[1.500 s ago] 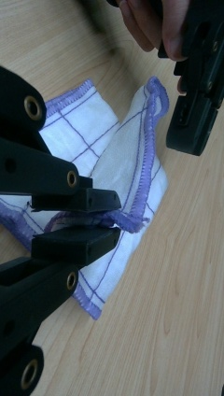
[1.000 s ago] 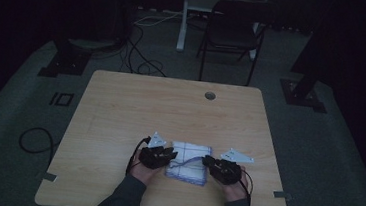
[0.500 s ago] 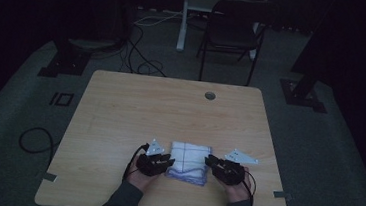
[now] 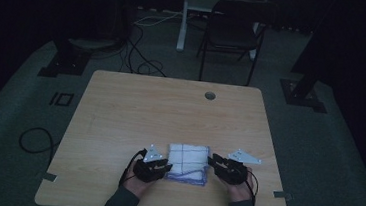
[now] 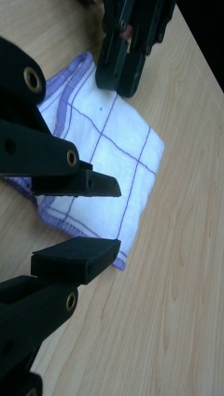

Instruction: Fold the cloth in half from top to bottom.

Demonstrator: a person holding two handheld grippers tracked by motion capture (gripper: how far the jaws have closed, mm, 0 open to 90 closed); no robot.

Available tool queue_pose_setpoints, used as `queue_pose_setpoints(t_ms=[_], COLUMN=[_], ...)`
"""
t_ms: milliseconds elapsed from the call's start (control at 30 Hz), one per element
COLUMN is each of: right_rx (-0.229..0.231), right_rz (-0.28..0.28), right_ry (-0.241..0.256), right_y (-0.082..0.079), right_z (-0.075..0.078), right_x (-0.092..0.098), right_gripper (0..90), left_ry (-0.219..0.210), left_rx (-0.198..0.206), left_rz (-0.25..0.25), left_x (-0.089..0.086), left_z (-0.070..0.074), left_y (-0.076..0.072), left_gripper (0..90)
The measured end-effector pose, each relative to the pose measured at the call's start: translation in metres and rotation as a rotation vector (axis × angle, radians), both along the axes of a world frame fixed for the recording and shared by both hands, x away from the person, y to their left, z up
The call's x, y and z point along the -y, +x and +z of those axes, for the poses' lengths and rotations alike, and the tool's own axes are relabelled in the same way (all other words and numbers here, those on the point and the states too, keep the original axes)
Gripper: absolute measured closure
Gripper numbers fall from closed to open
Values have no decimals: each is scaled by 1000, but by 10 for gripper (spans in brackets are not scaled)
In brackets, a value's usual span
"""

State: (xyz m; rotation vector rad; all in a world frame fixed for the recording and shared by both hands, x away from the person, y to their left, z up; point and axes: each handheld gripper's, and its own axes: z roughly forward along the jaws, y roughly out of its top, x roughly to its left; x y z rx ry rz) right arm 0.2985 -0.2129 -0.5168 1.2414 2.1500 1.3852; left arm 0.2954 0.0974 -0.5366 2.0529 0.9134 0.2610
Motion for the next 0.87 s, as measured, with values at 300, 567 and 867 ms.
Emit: queue_pose_setpoints(t_ms=[300,567,867], right_rx=[-13,-24,-52], right_rz=[-61,-108,-139], right_ry=[-62,-136,-156], right_y=[8,21,29], right_z=[-8,-15,-20], right_x=[9,15,19], right_gripper=[653,636,625], left_ry=[12,47,74], left_rx=[25,34,7], left_rz=[60,141,246], left_x=[-20,-47,-75], left_z=[9,8,0], left_y=[9,23,35], left_gripper=[657,649,637])
